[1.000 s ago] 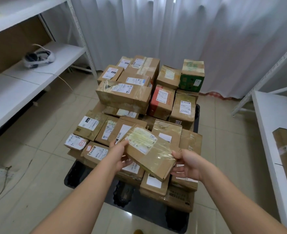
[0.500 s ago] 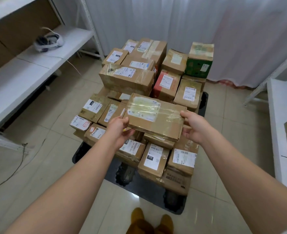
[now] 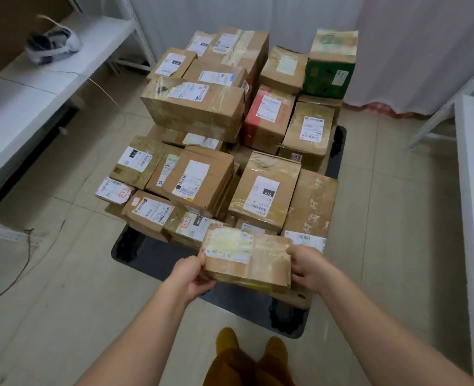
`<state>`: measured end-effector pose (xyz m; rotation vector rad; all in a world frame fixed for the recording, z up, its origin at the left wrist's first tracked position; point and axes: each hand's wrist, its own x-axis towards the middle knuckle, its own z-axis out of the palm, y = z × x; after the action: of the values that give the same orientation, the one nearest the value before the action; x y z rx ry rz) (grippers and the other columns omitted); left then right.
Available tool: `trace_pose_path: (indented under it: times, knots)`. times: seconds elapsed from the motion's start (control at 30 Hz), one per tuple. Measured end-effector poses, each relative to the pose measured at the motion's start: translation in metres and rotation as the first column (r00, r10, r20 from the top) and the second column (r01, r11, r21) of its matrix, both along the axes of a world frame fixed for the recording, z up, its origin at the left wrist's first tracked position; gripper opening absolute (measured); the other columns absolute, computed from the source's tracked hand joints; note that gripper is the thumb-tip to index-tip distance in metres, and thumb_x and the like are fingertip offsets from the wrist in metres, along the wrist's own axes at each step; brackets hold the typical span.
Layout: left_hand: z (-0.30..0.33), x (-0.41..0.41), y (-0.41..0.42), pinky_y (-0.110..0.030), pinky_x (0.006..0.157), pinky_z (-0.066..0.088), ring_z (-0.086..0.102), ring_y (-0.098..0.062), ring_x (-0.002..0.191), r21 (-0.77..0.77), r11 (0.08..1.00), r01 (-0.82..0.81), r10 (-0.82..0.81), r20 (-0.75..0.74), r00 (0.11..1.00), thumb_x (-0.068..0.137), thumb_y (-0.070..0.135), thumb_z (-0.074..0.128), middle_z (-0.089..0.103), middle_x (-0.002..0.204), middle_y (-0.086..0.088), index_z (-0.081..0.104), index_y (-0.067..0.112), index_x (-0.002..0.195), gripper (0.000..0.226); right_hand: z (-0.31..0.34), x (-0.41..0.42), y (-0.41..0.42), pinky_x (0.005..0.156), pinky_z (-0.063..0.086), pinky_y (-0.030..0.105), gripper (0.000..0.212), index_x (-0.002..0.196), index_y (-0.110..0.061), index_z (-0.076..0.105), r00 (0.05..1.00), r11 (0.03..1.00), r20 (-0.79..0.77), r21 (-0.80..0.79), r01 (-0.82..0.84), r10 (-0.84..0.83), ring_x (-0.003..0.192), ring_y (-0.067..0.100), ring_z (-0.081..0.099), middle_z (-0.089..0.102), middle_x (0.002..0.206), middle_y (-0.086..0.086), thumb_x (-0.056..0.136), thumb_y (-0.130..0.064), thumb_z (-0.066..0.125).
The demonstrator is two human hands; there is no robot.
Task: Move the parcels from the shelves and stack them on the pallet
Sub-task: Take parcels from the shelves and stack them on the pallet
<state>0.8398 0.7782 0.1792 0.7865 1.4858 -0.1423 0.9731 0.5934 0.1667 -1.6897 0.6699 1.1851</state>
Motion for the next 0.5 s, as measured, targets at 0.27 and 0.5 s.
trace_pose_path:
  times: [0.27, 0.5]
  knots:
    - [-0.058, -0.032, -0.008, -0.048, 0.1, 0.049, 0.057, -0.035, 0.117, -0.072, 0.983, -0.168, 0.164, -0.054, 0.985, 0.1, -0.004, 0.04, 0.059, 0.106, -0.018, 0.051, 0.004, 0.118, 0.023, -0.036, -0.006, 0.033, 0.068, 0.041, 0.028, 0.042, 0.141, -0.02, 0.047, 0.958, 0.96, 0.09, 0.034, -0.278, 0.274, 0.09, 0.015, 0.051, 0.052, 0.122, -0.001, 0.1, -0.011, 0.045]
    - [-0.086, -0.037, -0.015, -0.048, 0.09, 0.048, 0.056, -0.034, 0.106, -0.147, 0.973, -0.176, 0.169, -0.062, 0.984, 0.098, -0.01, 0.032, 0.059, 0.1, -0.016, 0.05, 0.007, 0.118, 0.033, -0.067, 0.001, 0.053, 0.11, 0.035, 0.047, 0.058, 0.145, -0.04, 0.041, 0.857, 0.883, 0.214, -0.117, -0.454, 0.469, 0.134, 0.032, 0.033, 0.03, 0.147, 0.002, 0.09, -0.027, 0.053]
